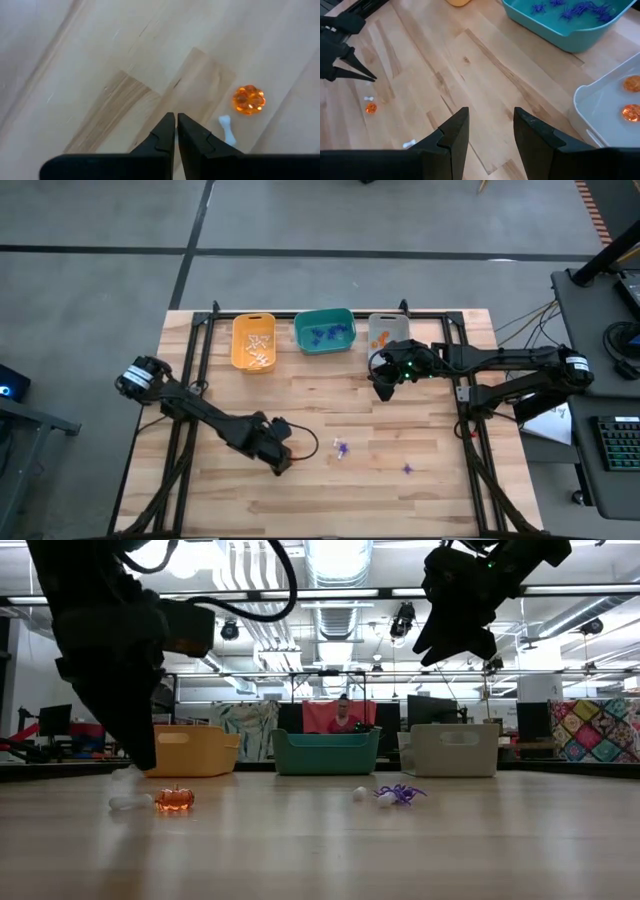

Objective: Sort Halloween decoration
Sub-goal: Put the white bone toy into the yellow bin

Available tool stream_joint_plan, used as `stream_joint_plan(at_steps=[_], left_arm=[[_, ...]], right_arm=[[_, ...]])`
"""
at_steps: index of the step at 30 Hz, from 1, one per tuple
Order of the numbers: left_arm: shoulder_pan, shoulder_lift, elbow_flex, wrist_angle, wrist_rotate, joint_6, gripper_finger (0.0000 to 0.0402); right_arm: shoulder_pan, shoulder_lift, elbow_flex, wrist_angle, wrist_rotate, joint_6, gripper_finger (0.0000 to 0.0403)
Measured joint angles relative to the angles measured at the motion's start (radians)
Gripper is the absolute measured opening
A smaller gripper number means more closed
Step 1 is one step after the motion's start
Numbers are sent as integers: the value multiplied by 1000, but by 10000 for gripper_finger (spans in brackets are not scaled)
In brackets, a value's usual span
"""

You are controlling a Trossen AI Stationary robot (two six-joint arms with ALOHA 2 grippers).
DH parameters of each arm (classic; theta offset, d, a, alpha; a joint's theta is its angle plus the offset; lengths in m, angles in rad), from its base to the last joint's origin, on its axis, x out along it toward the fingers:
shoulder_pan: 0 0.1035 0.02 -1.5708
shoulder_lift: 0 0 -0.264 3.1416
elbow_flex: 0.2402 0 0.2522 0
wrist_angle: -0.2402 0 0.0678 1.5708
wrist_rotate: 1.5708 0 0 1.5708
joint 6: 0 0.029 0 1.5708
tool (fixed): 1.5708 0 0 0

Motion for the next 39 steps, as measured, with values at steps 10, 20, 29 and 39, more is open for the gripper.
stream_joint_plan(at_steps=[10,20,29,39], left_arm=[[28,-148,1,-99,-71,81,0],[265,-394,2,-241,-232,310,0],[710,-420,2,-203,-244,699,0],[1088,-306,2,-97,-99,960,0]], right_arm=[[0,0,0,0,0,0,141],[0,0,0,23,1,0,141],[0,0,0,24,21,6,141],[0,0,0,24,35,6,141]])
